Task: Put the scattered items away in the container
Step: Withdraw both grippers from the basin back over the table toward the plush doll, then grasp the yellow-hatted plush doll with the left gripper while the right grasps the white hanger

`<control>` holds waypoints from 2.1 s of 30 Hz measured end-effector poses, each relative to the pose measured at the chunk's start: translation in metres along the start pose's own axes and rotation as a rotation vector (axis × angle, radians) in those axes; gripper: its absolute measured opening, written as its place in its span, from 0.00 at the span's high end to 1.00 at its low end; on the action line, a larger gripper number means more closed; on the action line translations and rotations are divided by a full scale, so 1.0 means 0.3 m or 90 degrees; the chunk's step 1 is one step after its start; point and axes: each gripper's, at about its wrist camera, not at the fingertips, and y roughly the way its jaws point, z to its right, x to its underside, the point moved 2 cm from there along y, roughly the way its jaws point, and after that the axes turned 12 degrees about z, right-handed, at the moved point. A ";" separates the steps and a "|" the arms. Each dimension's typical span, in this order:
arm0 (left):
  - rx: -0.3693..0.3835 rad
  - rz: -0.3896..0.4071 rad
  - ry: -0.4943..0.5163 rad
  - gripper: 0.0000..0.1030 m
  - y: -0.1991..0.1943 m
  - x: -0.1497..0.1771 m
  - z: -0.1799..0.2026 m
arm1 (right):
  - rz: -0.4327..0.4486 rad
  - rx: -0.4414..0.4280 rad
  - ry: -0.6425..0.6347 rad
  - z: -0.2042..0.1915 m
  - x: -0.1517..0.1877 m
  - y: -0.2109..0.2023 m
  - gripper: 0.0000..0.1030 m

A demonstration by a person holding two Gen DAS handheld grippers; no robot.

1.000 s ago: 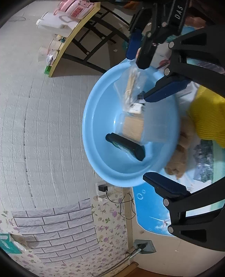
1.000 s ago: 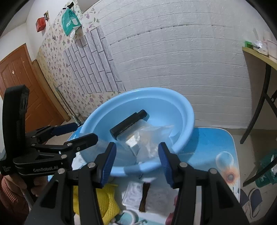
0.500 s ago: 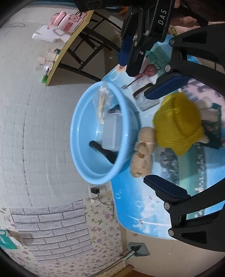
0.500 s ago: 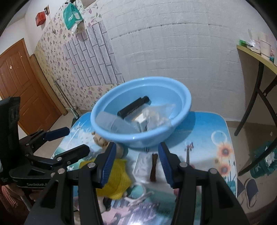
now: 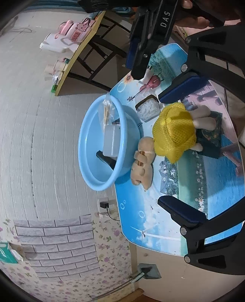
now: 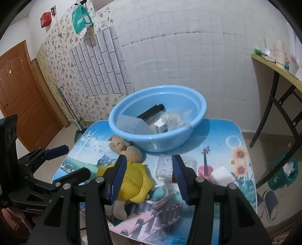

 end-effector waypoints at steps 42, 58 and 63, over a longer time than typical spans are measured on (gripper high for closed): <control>0.005 -0.094 0.020 0.04 0.111 0.190 0.032 | -0.130 0.016 0.038 0.103 0.247 0.097 0.40; 0.038 -0.125 0.044 0.04 0.222 0.182 0.085 | -0.166 0.003 0.015 0.103 0.285 0.174 0.40; 0.065 -0.128 0.045 0.04 0.235 0.189 0.102 | -0.175 -0.005 0.013 0.097 0.293 0.200 0.40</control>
